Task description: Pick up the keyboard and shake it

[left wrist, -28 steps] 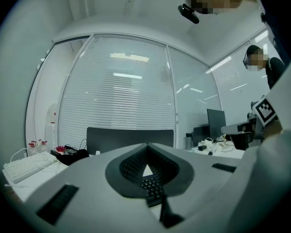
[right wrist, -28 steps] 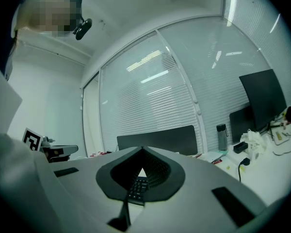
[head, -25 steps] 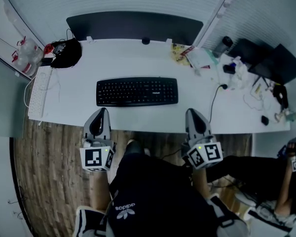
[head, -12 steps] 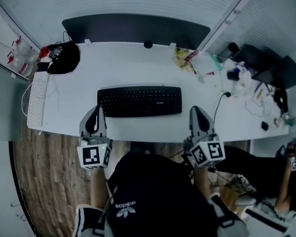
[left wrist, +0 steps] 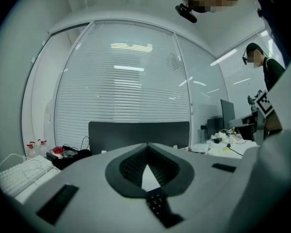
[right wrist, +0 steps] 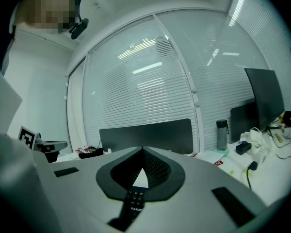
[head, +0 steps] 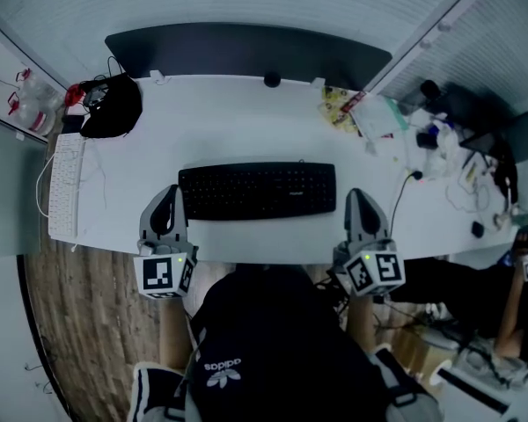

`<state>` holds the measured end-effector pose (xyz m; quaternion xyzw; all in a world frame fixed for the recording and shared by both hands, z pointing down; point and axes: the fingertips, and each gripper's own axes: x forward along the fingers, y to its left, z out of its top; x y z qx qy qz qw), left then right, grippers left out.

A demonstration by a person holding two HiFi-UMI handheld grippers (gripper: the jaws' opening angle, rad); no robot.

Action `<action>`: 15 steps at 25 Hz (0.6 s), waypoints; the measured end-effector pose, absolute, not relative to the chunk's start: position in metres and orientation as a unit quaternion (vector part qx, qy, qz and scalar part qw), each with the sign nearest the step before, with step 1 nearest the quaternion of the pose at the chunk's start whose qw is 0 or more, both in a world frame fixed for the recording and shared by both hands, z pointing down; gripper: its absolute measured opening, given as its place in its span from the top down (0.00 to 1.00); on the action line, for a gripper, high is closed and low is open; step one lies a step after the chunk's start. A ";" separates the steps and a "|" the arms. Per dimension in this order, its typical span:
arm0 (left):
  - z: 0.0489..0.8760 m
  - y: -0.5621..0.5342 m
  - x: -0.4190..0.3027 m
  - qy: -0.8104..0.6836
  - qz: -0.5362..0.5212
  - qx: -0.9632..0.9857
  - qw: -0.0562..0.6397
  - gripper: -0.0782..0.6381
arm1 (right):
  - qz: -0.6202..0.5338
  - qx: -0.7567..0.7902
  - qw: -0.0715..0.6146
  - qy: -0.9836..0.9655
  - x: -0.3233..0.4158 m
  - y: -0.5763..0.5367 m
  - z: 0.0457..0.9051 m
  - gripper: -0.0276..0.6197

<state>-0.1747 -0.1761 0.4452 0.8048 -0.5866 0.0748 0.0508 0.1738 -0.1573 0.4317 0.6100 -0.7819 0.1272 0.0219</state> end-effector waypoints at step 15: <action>0.457 -0.186 -0.191 -0.628 0.099 0.770 0.056 0.89 | 0.136 0.574 0.041 -0.807 0.167 -0.196 0.441 0.96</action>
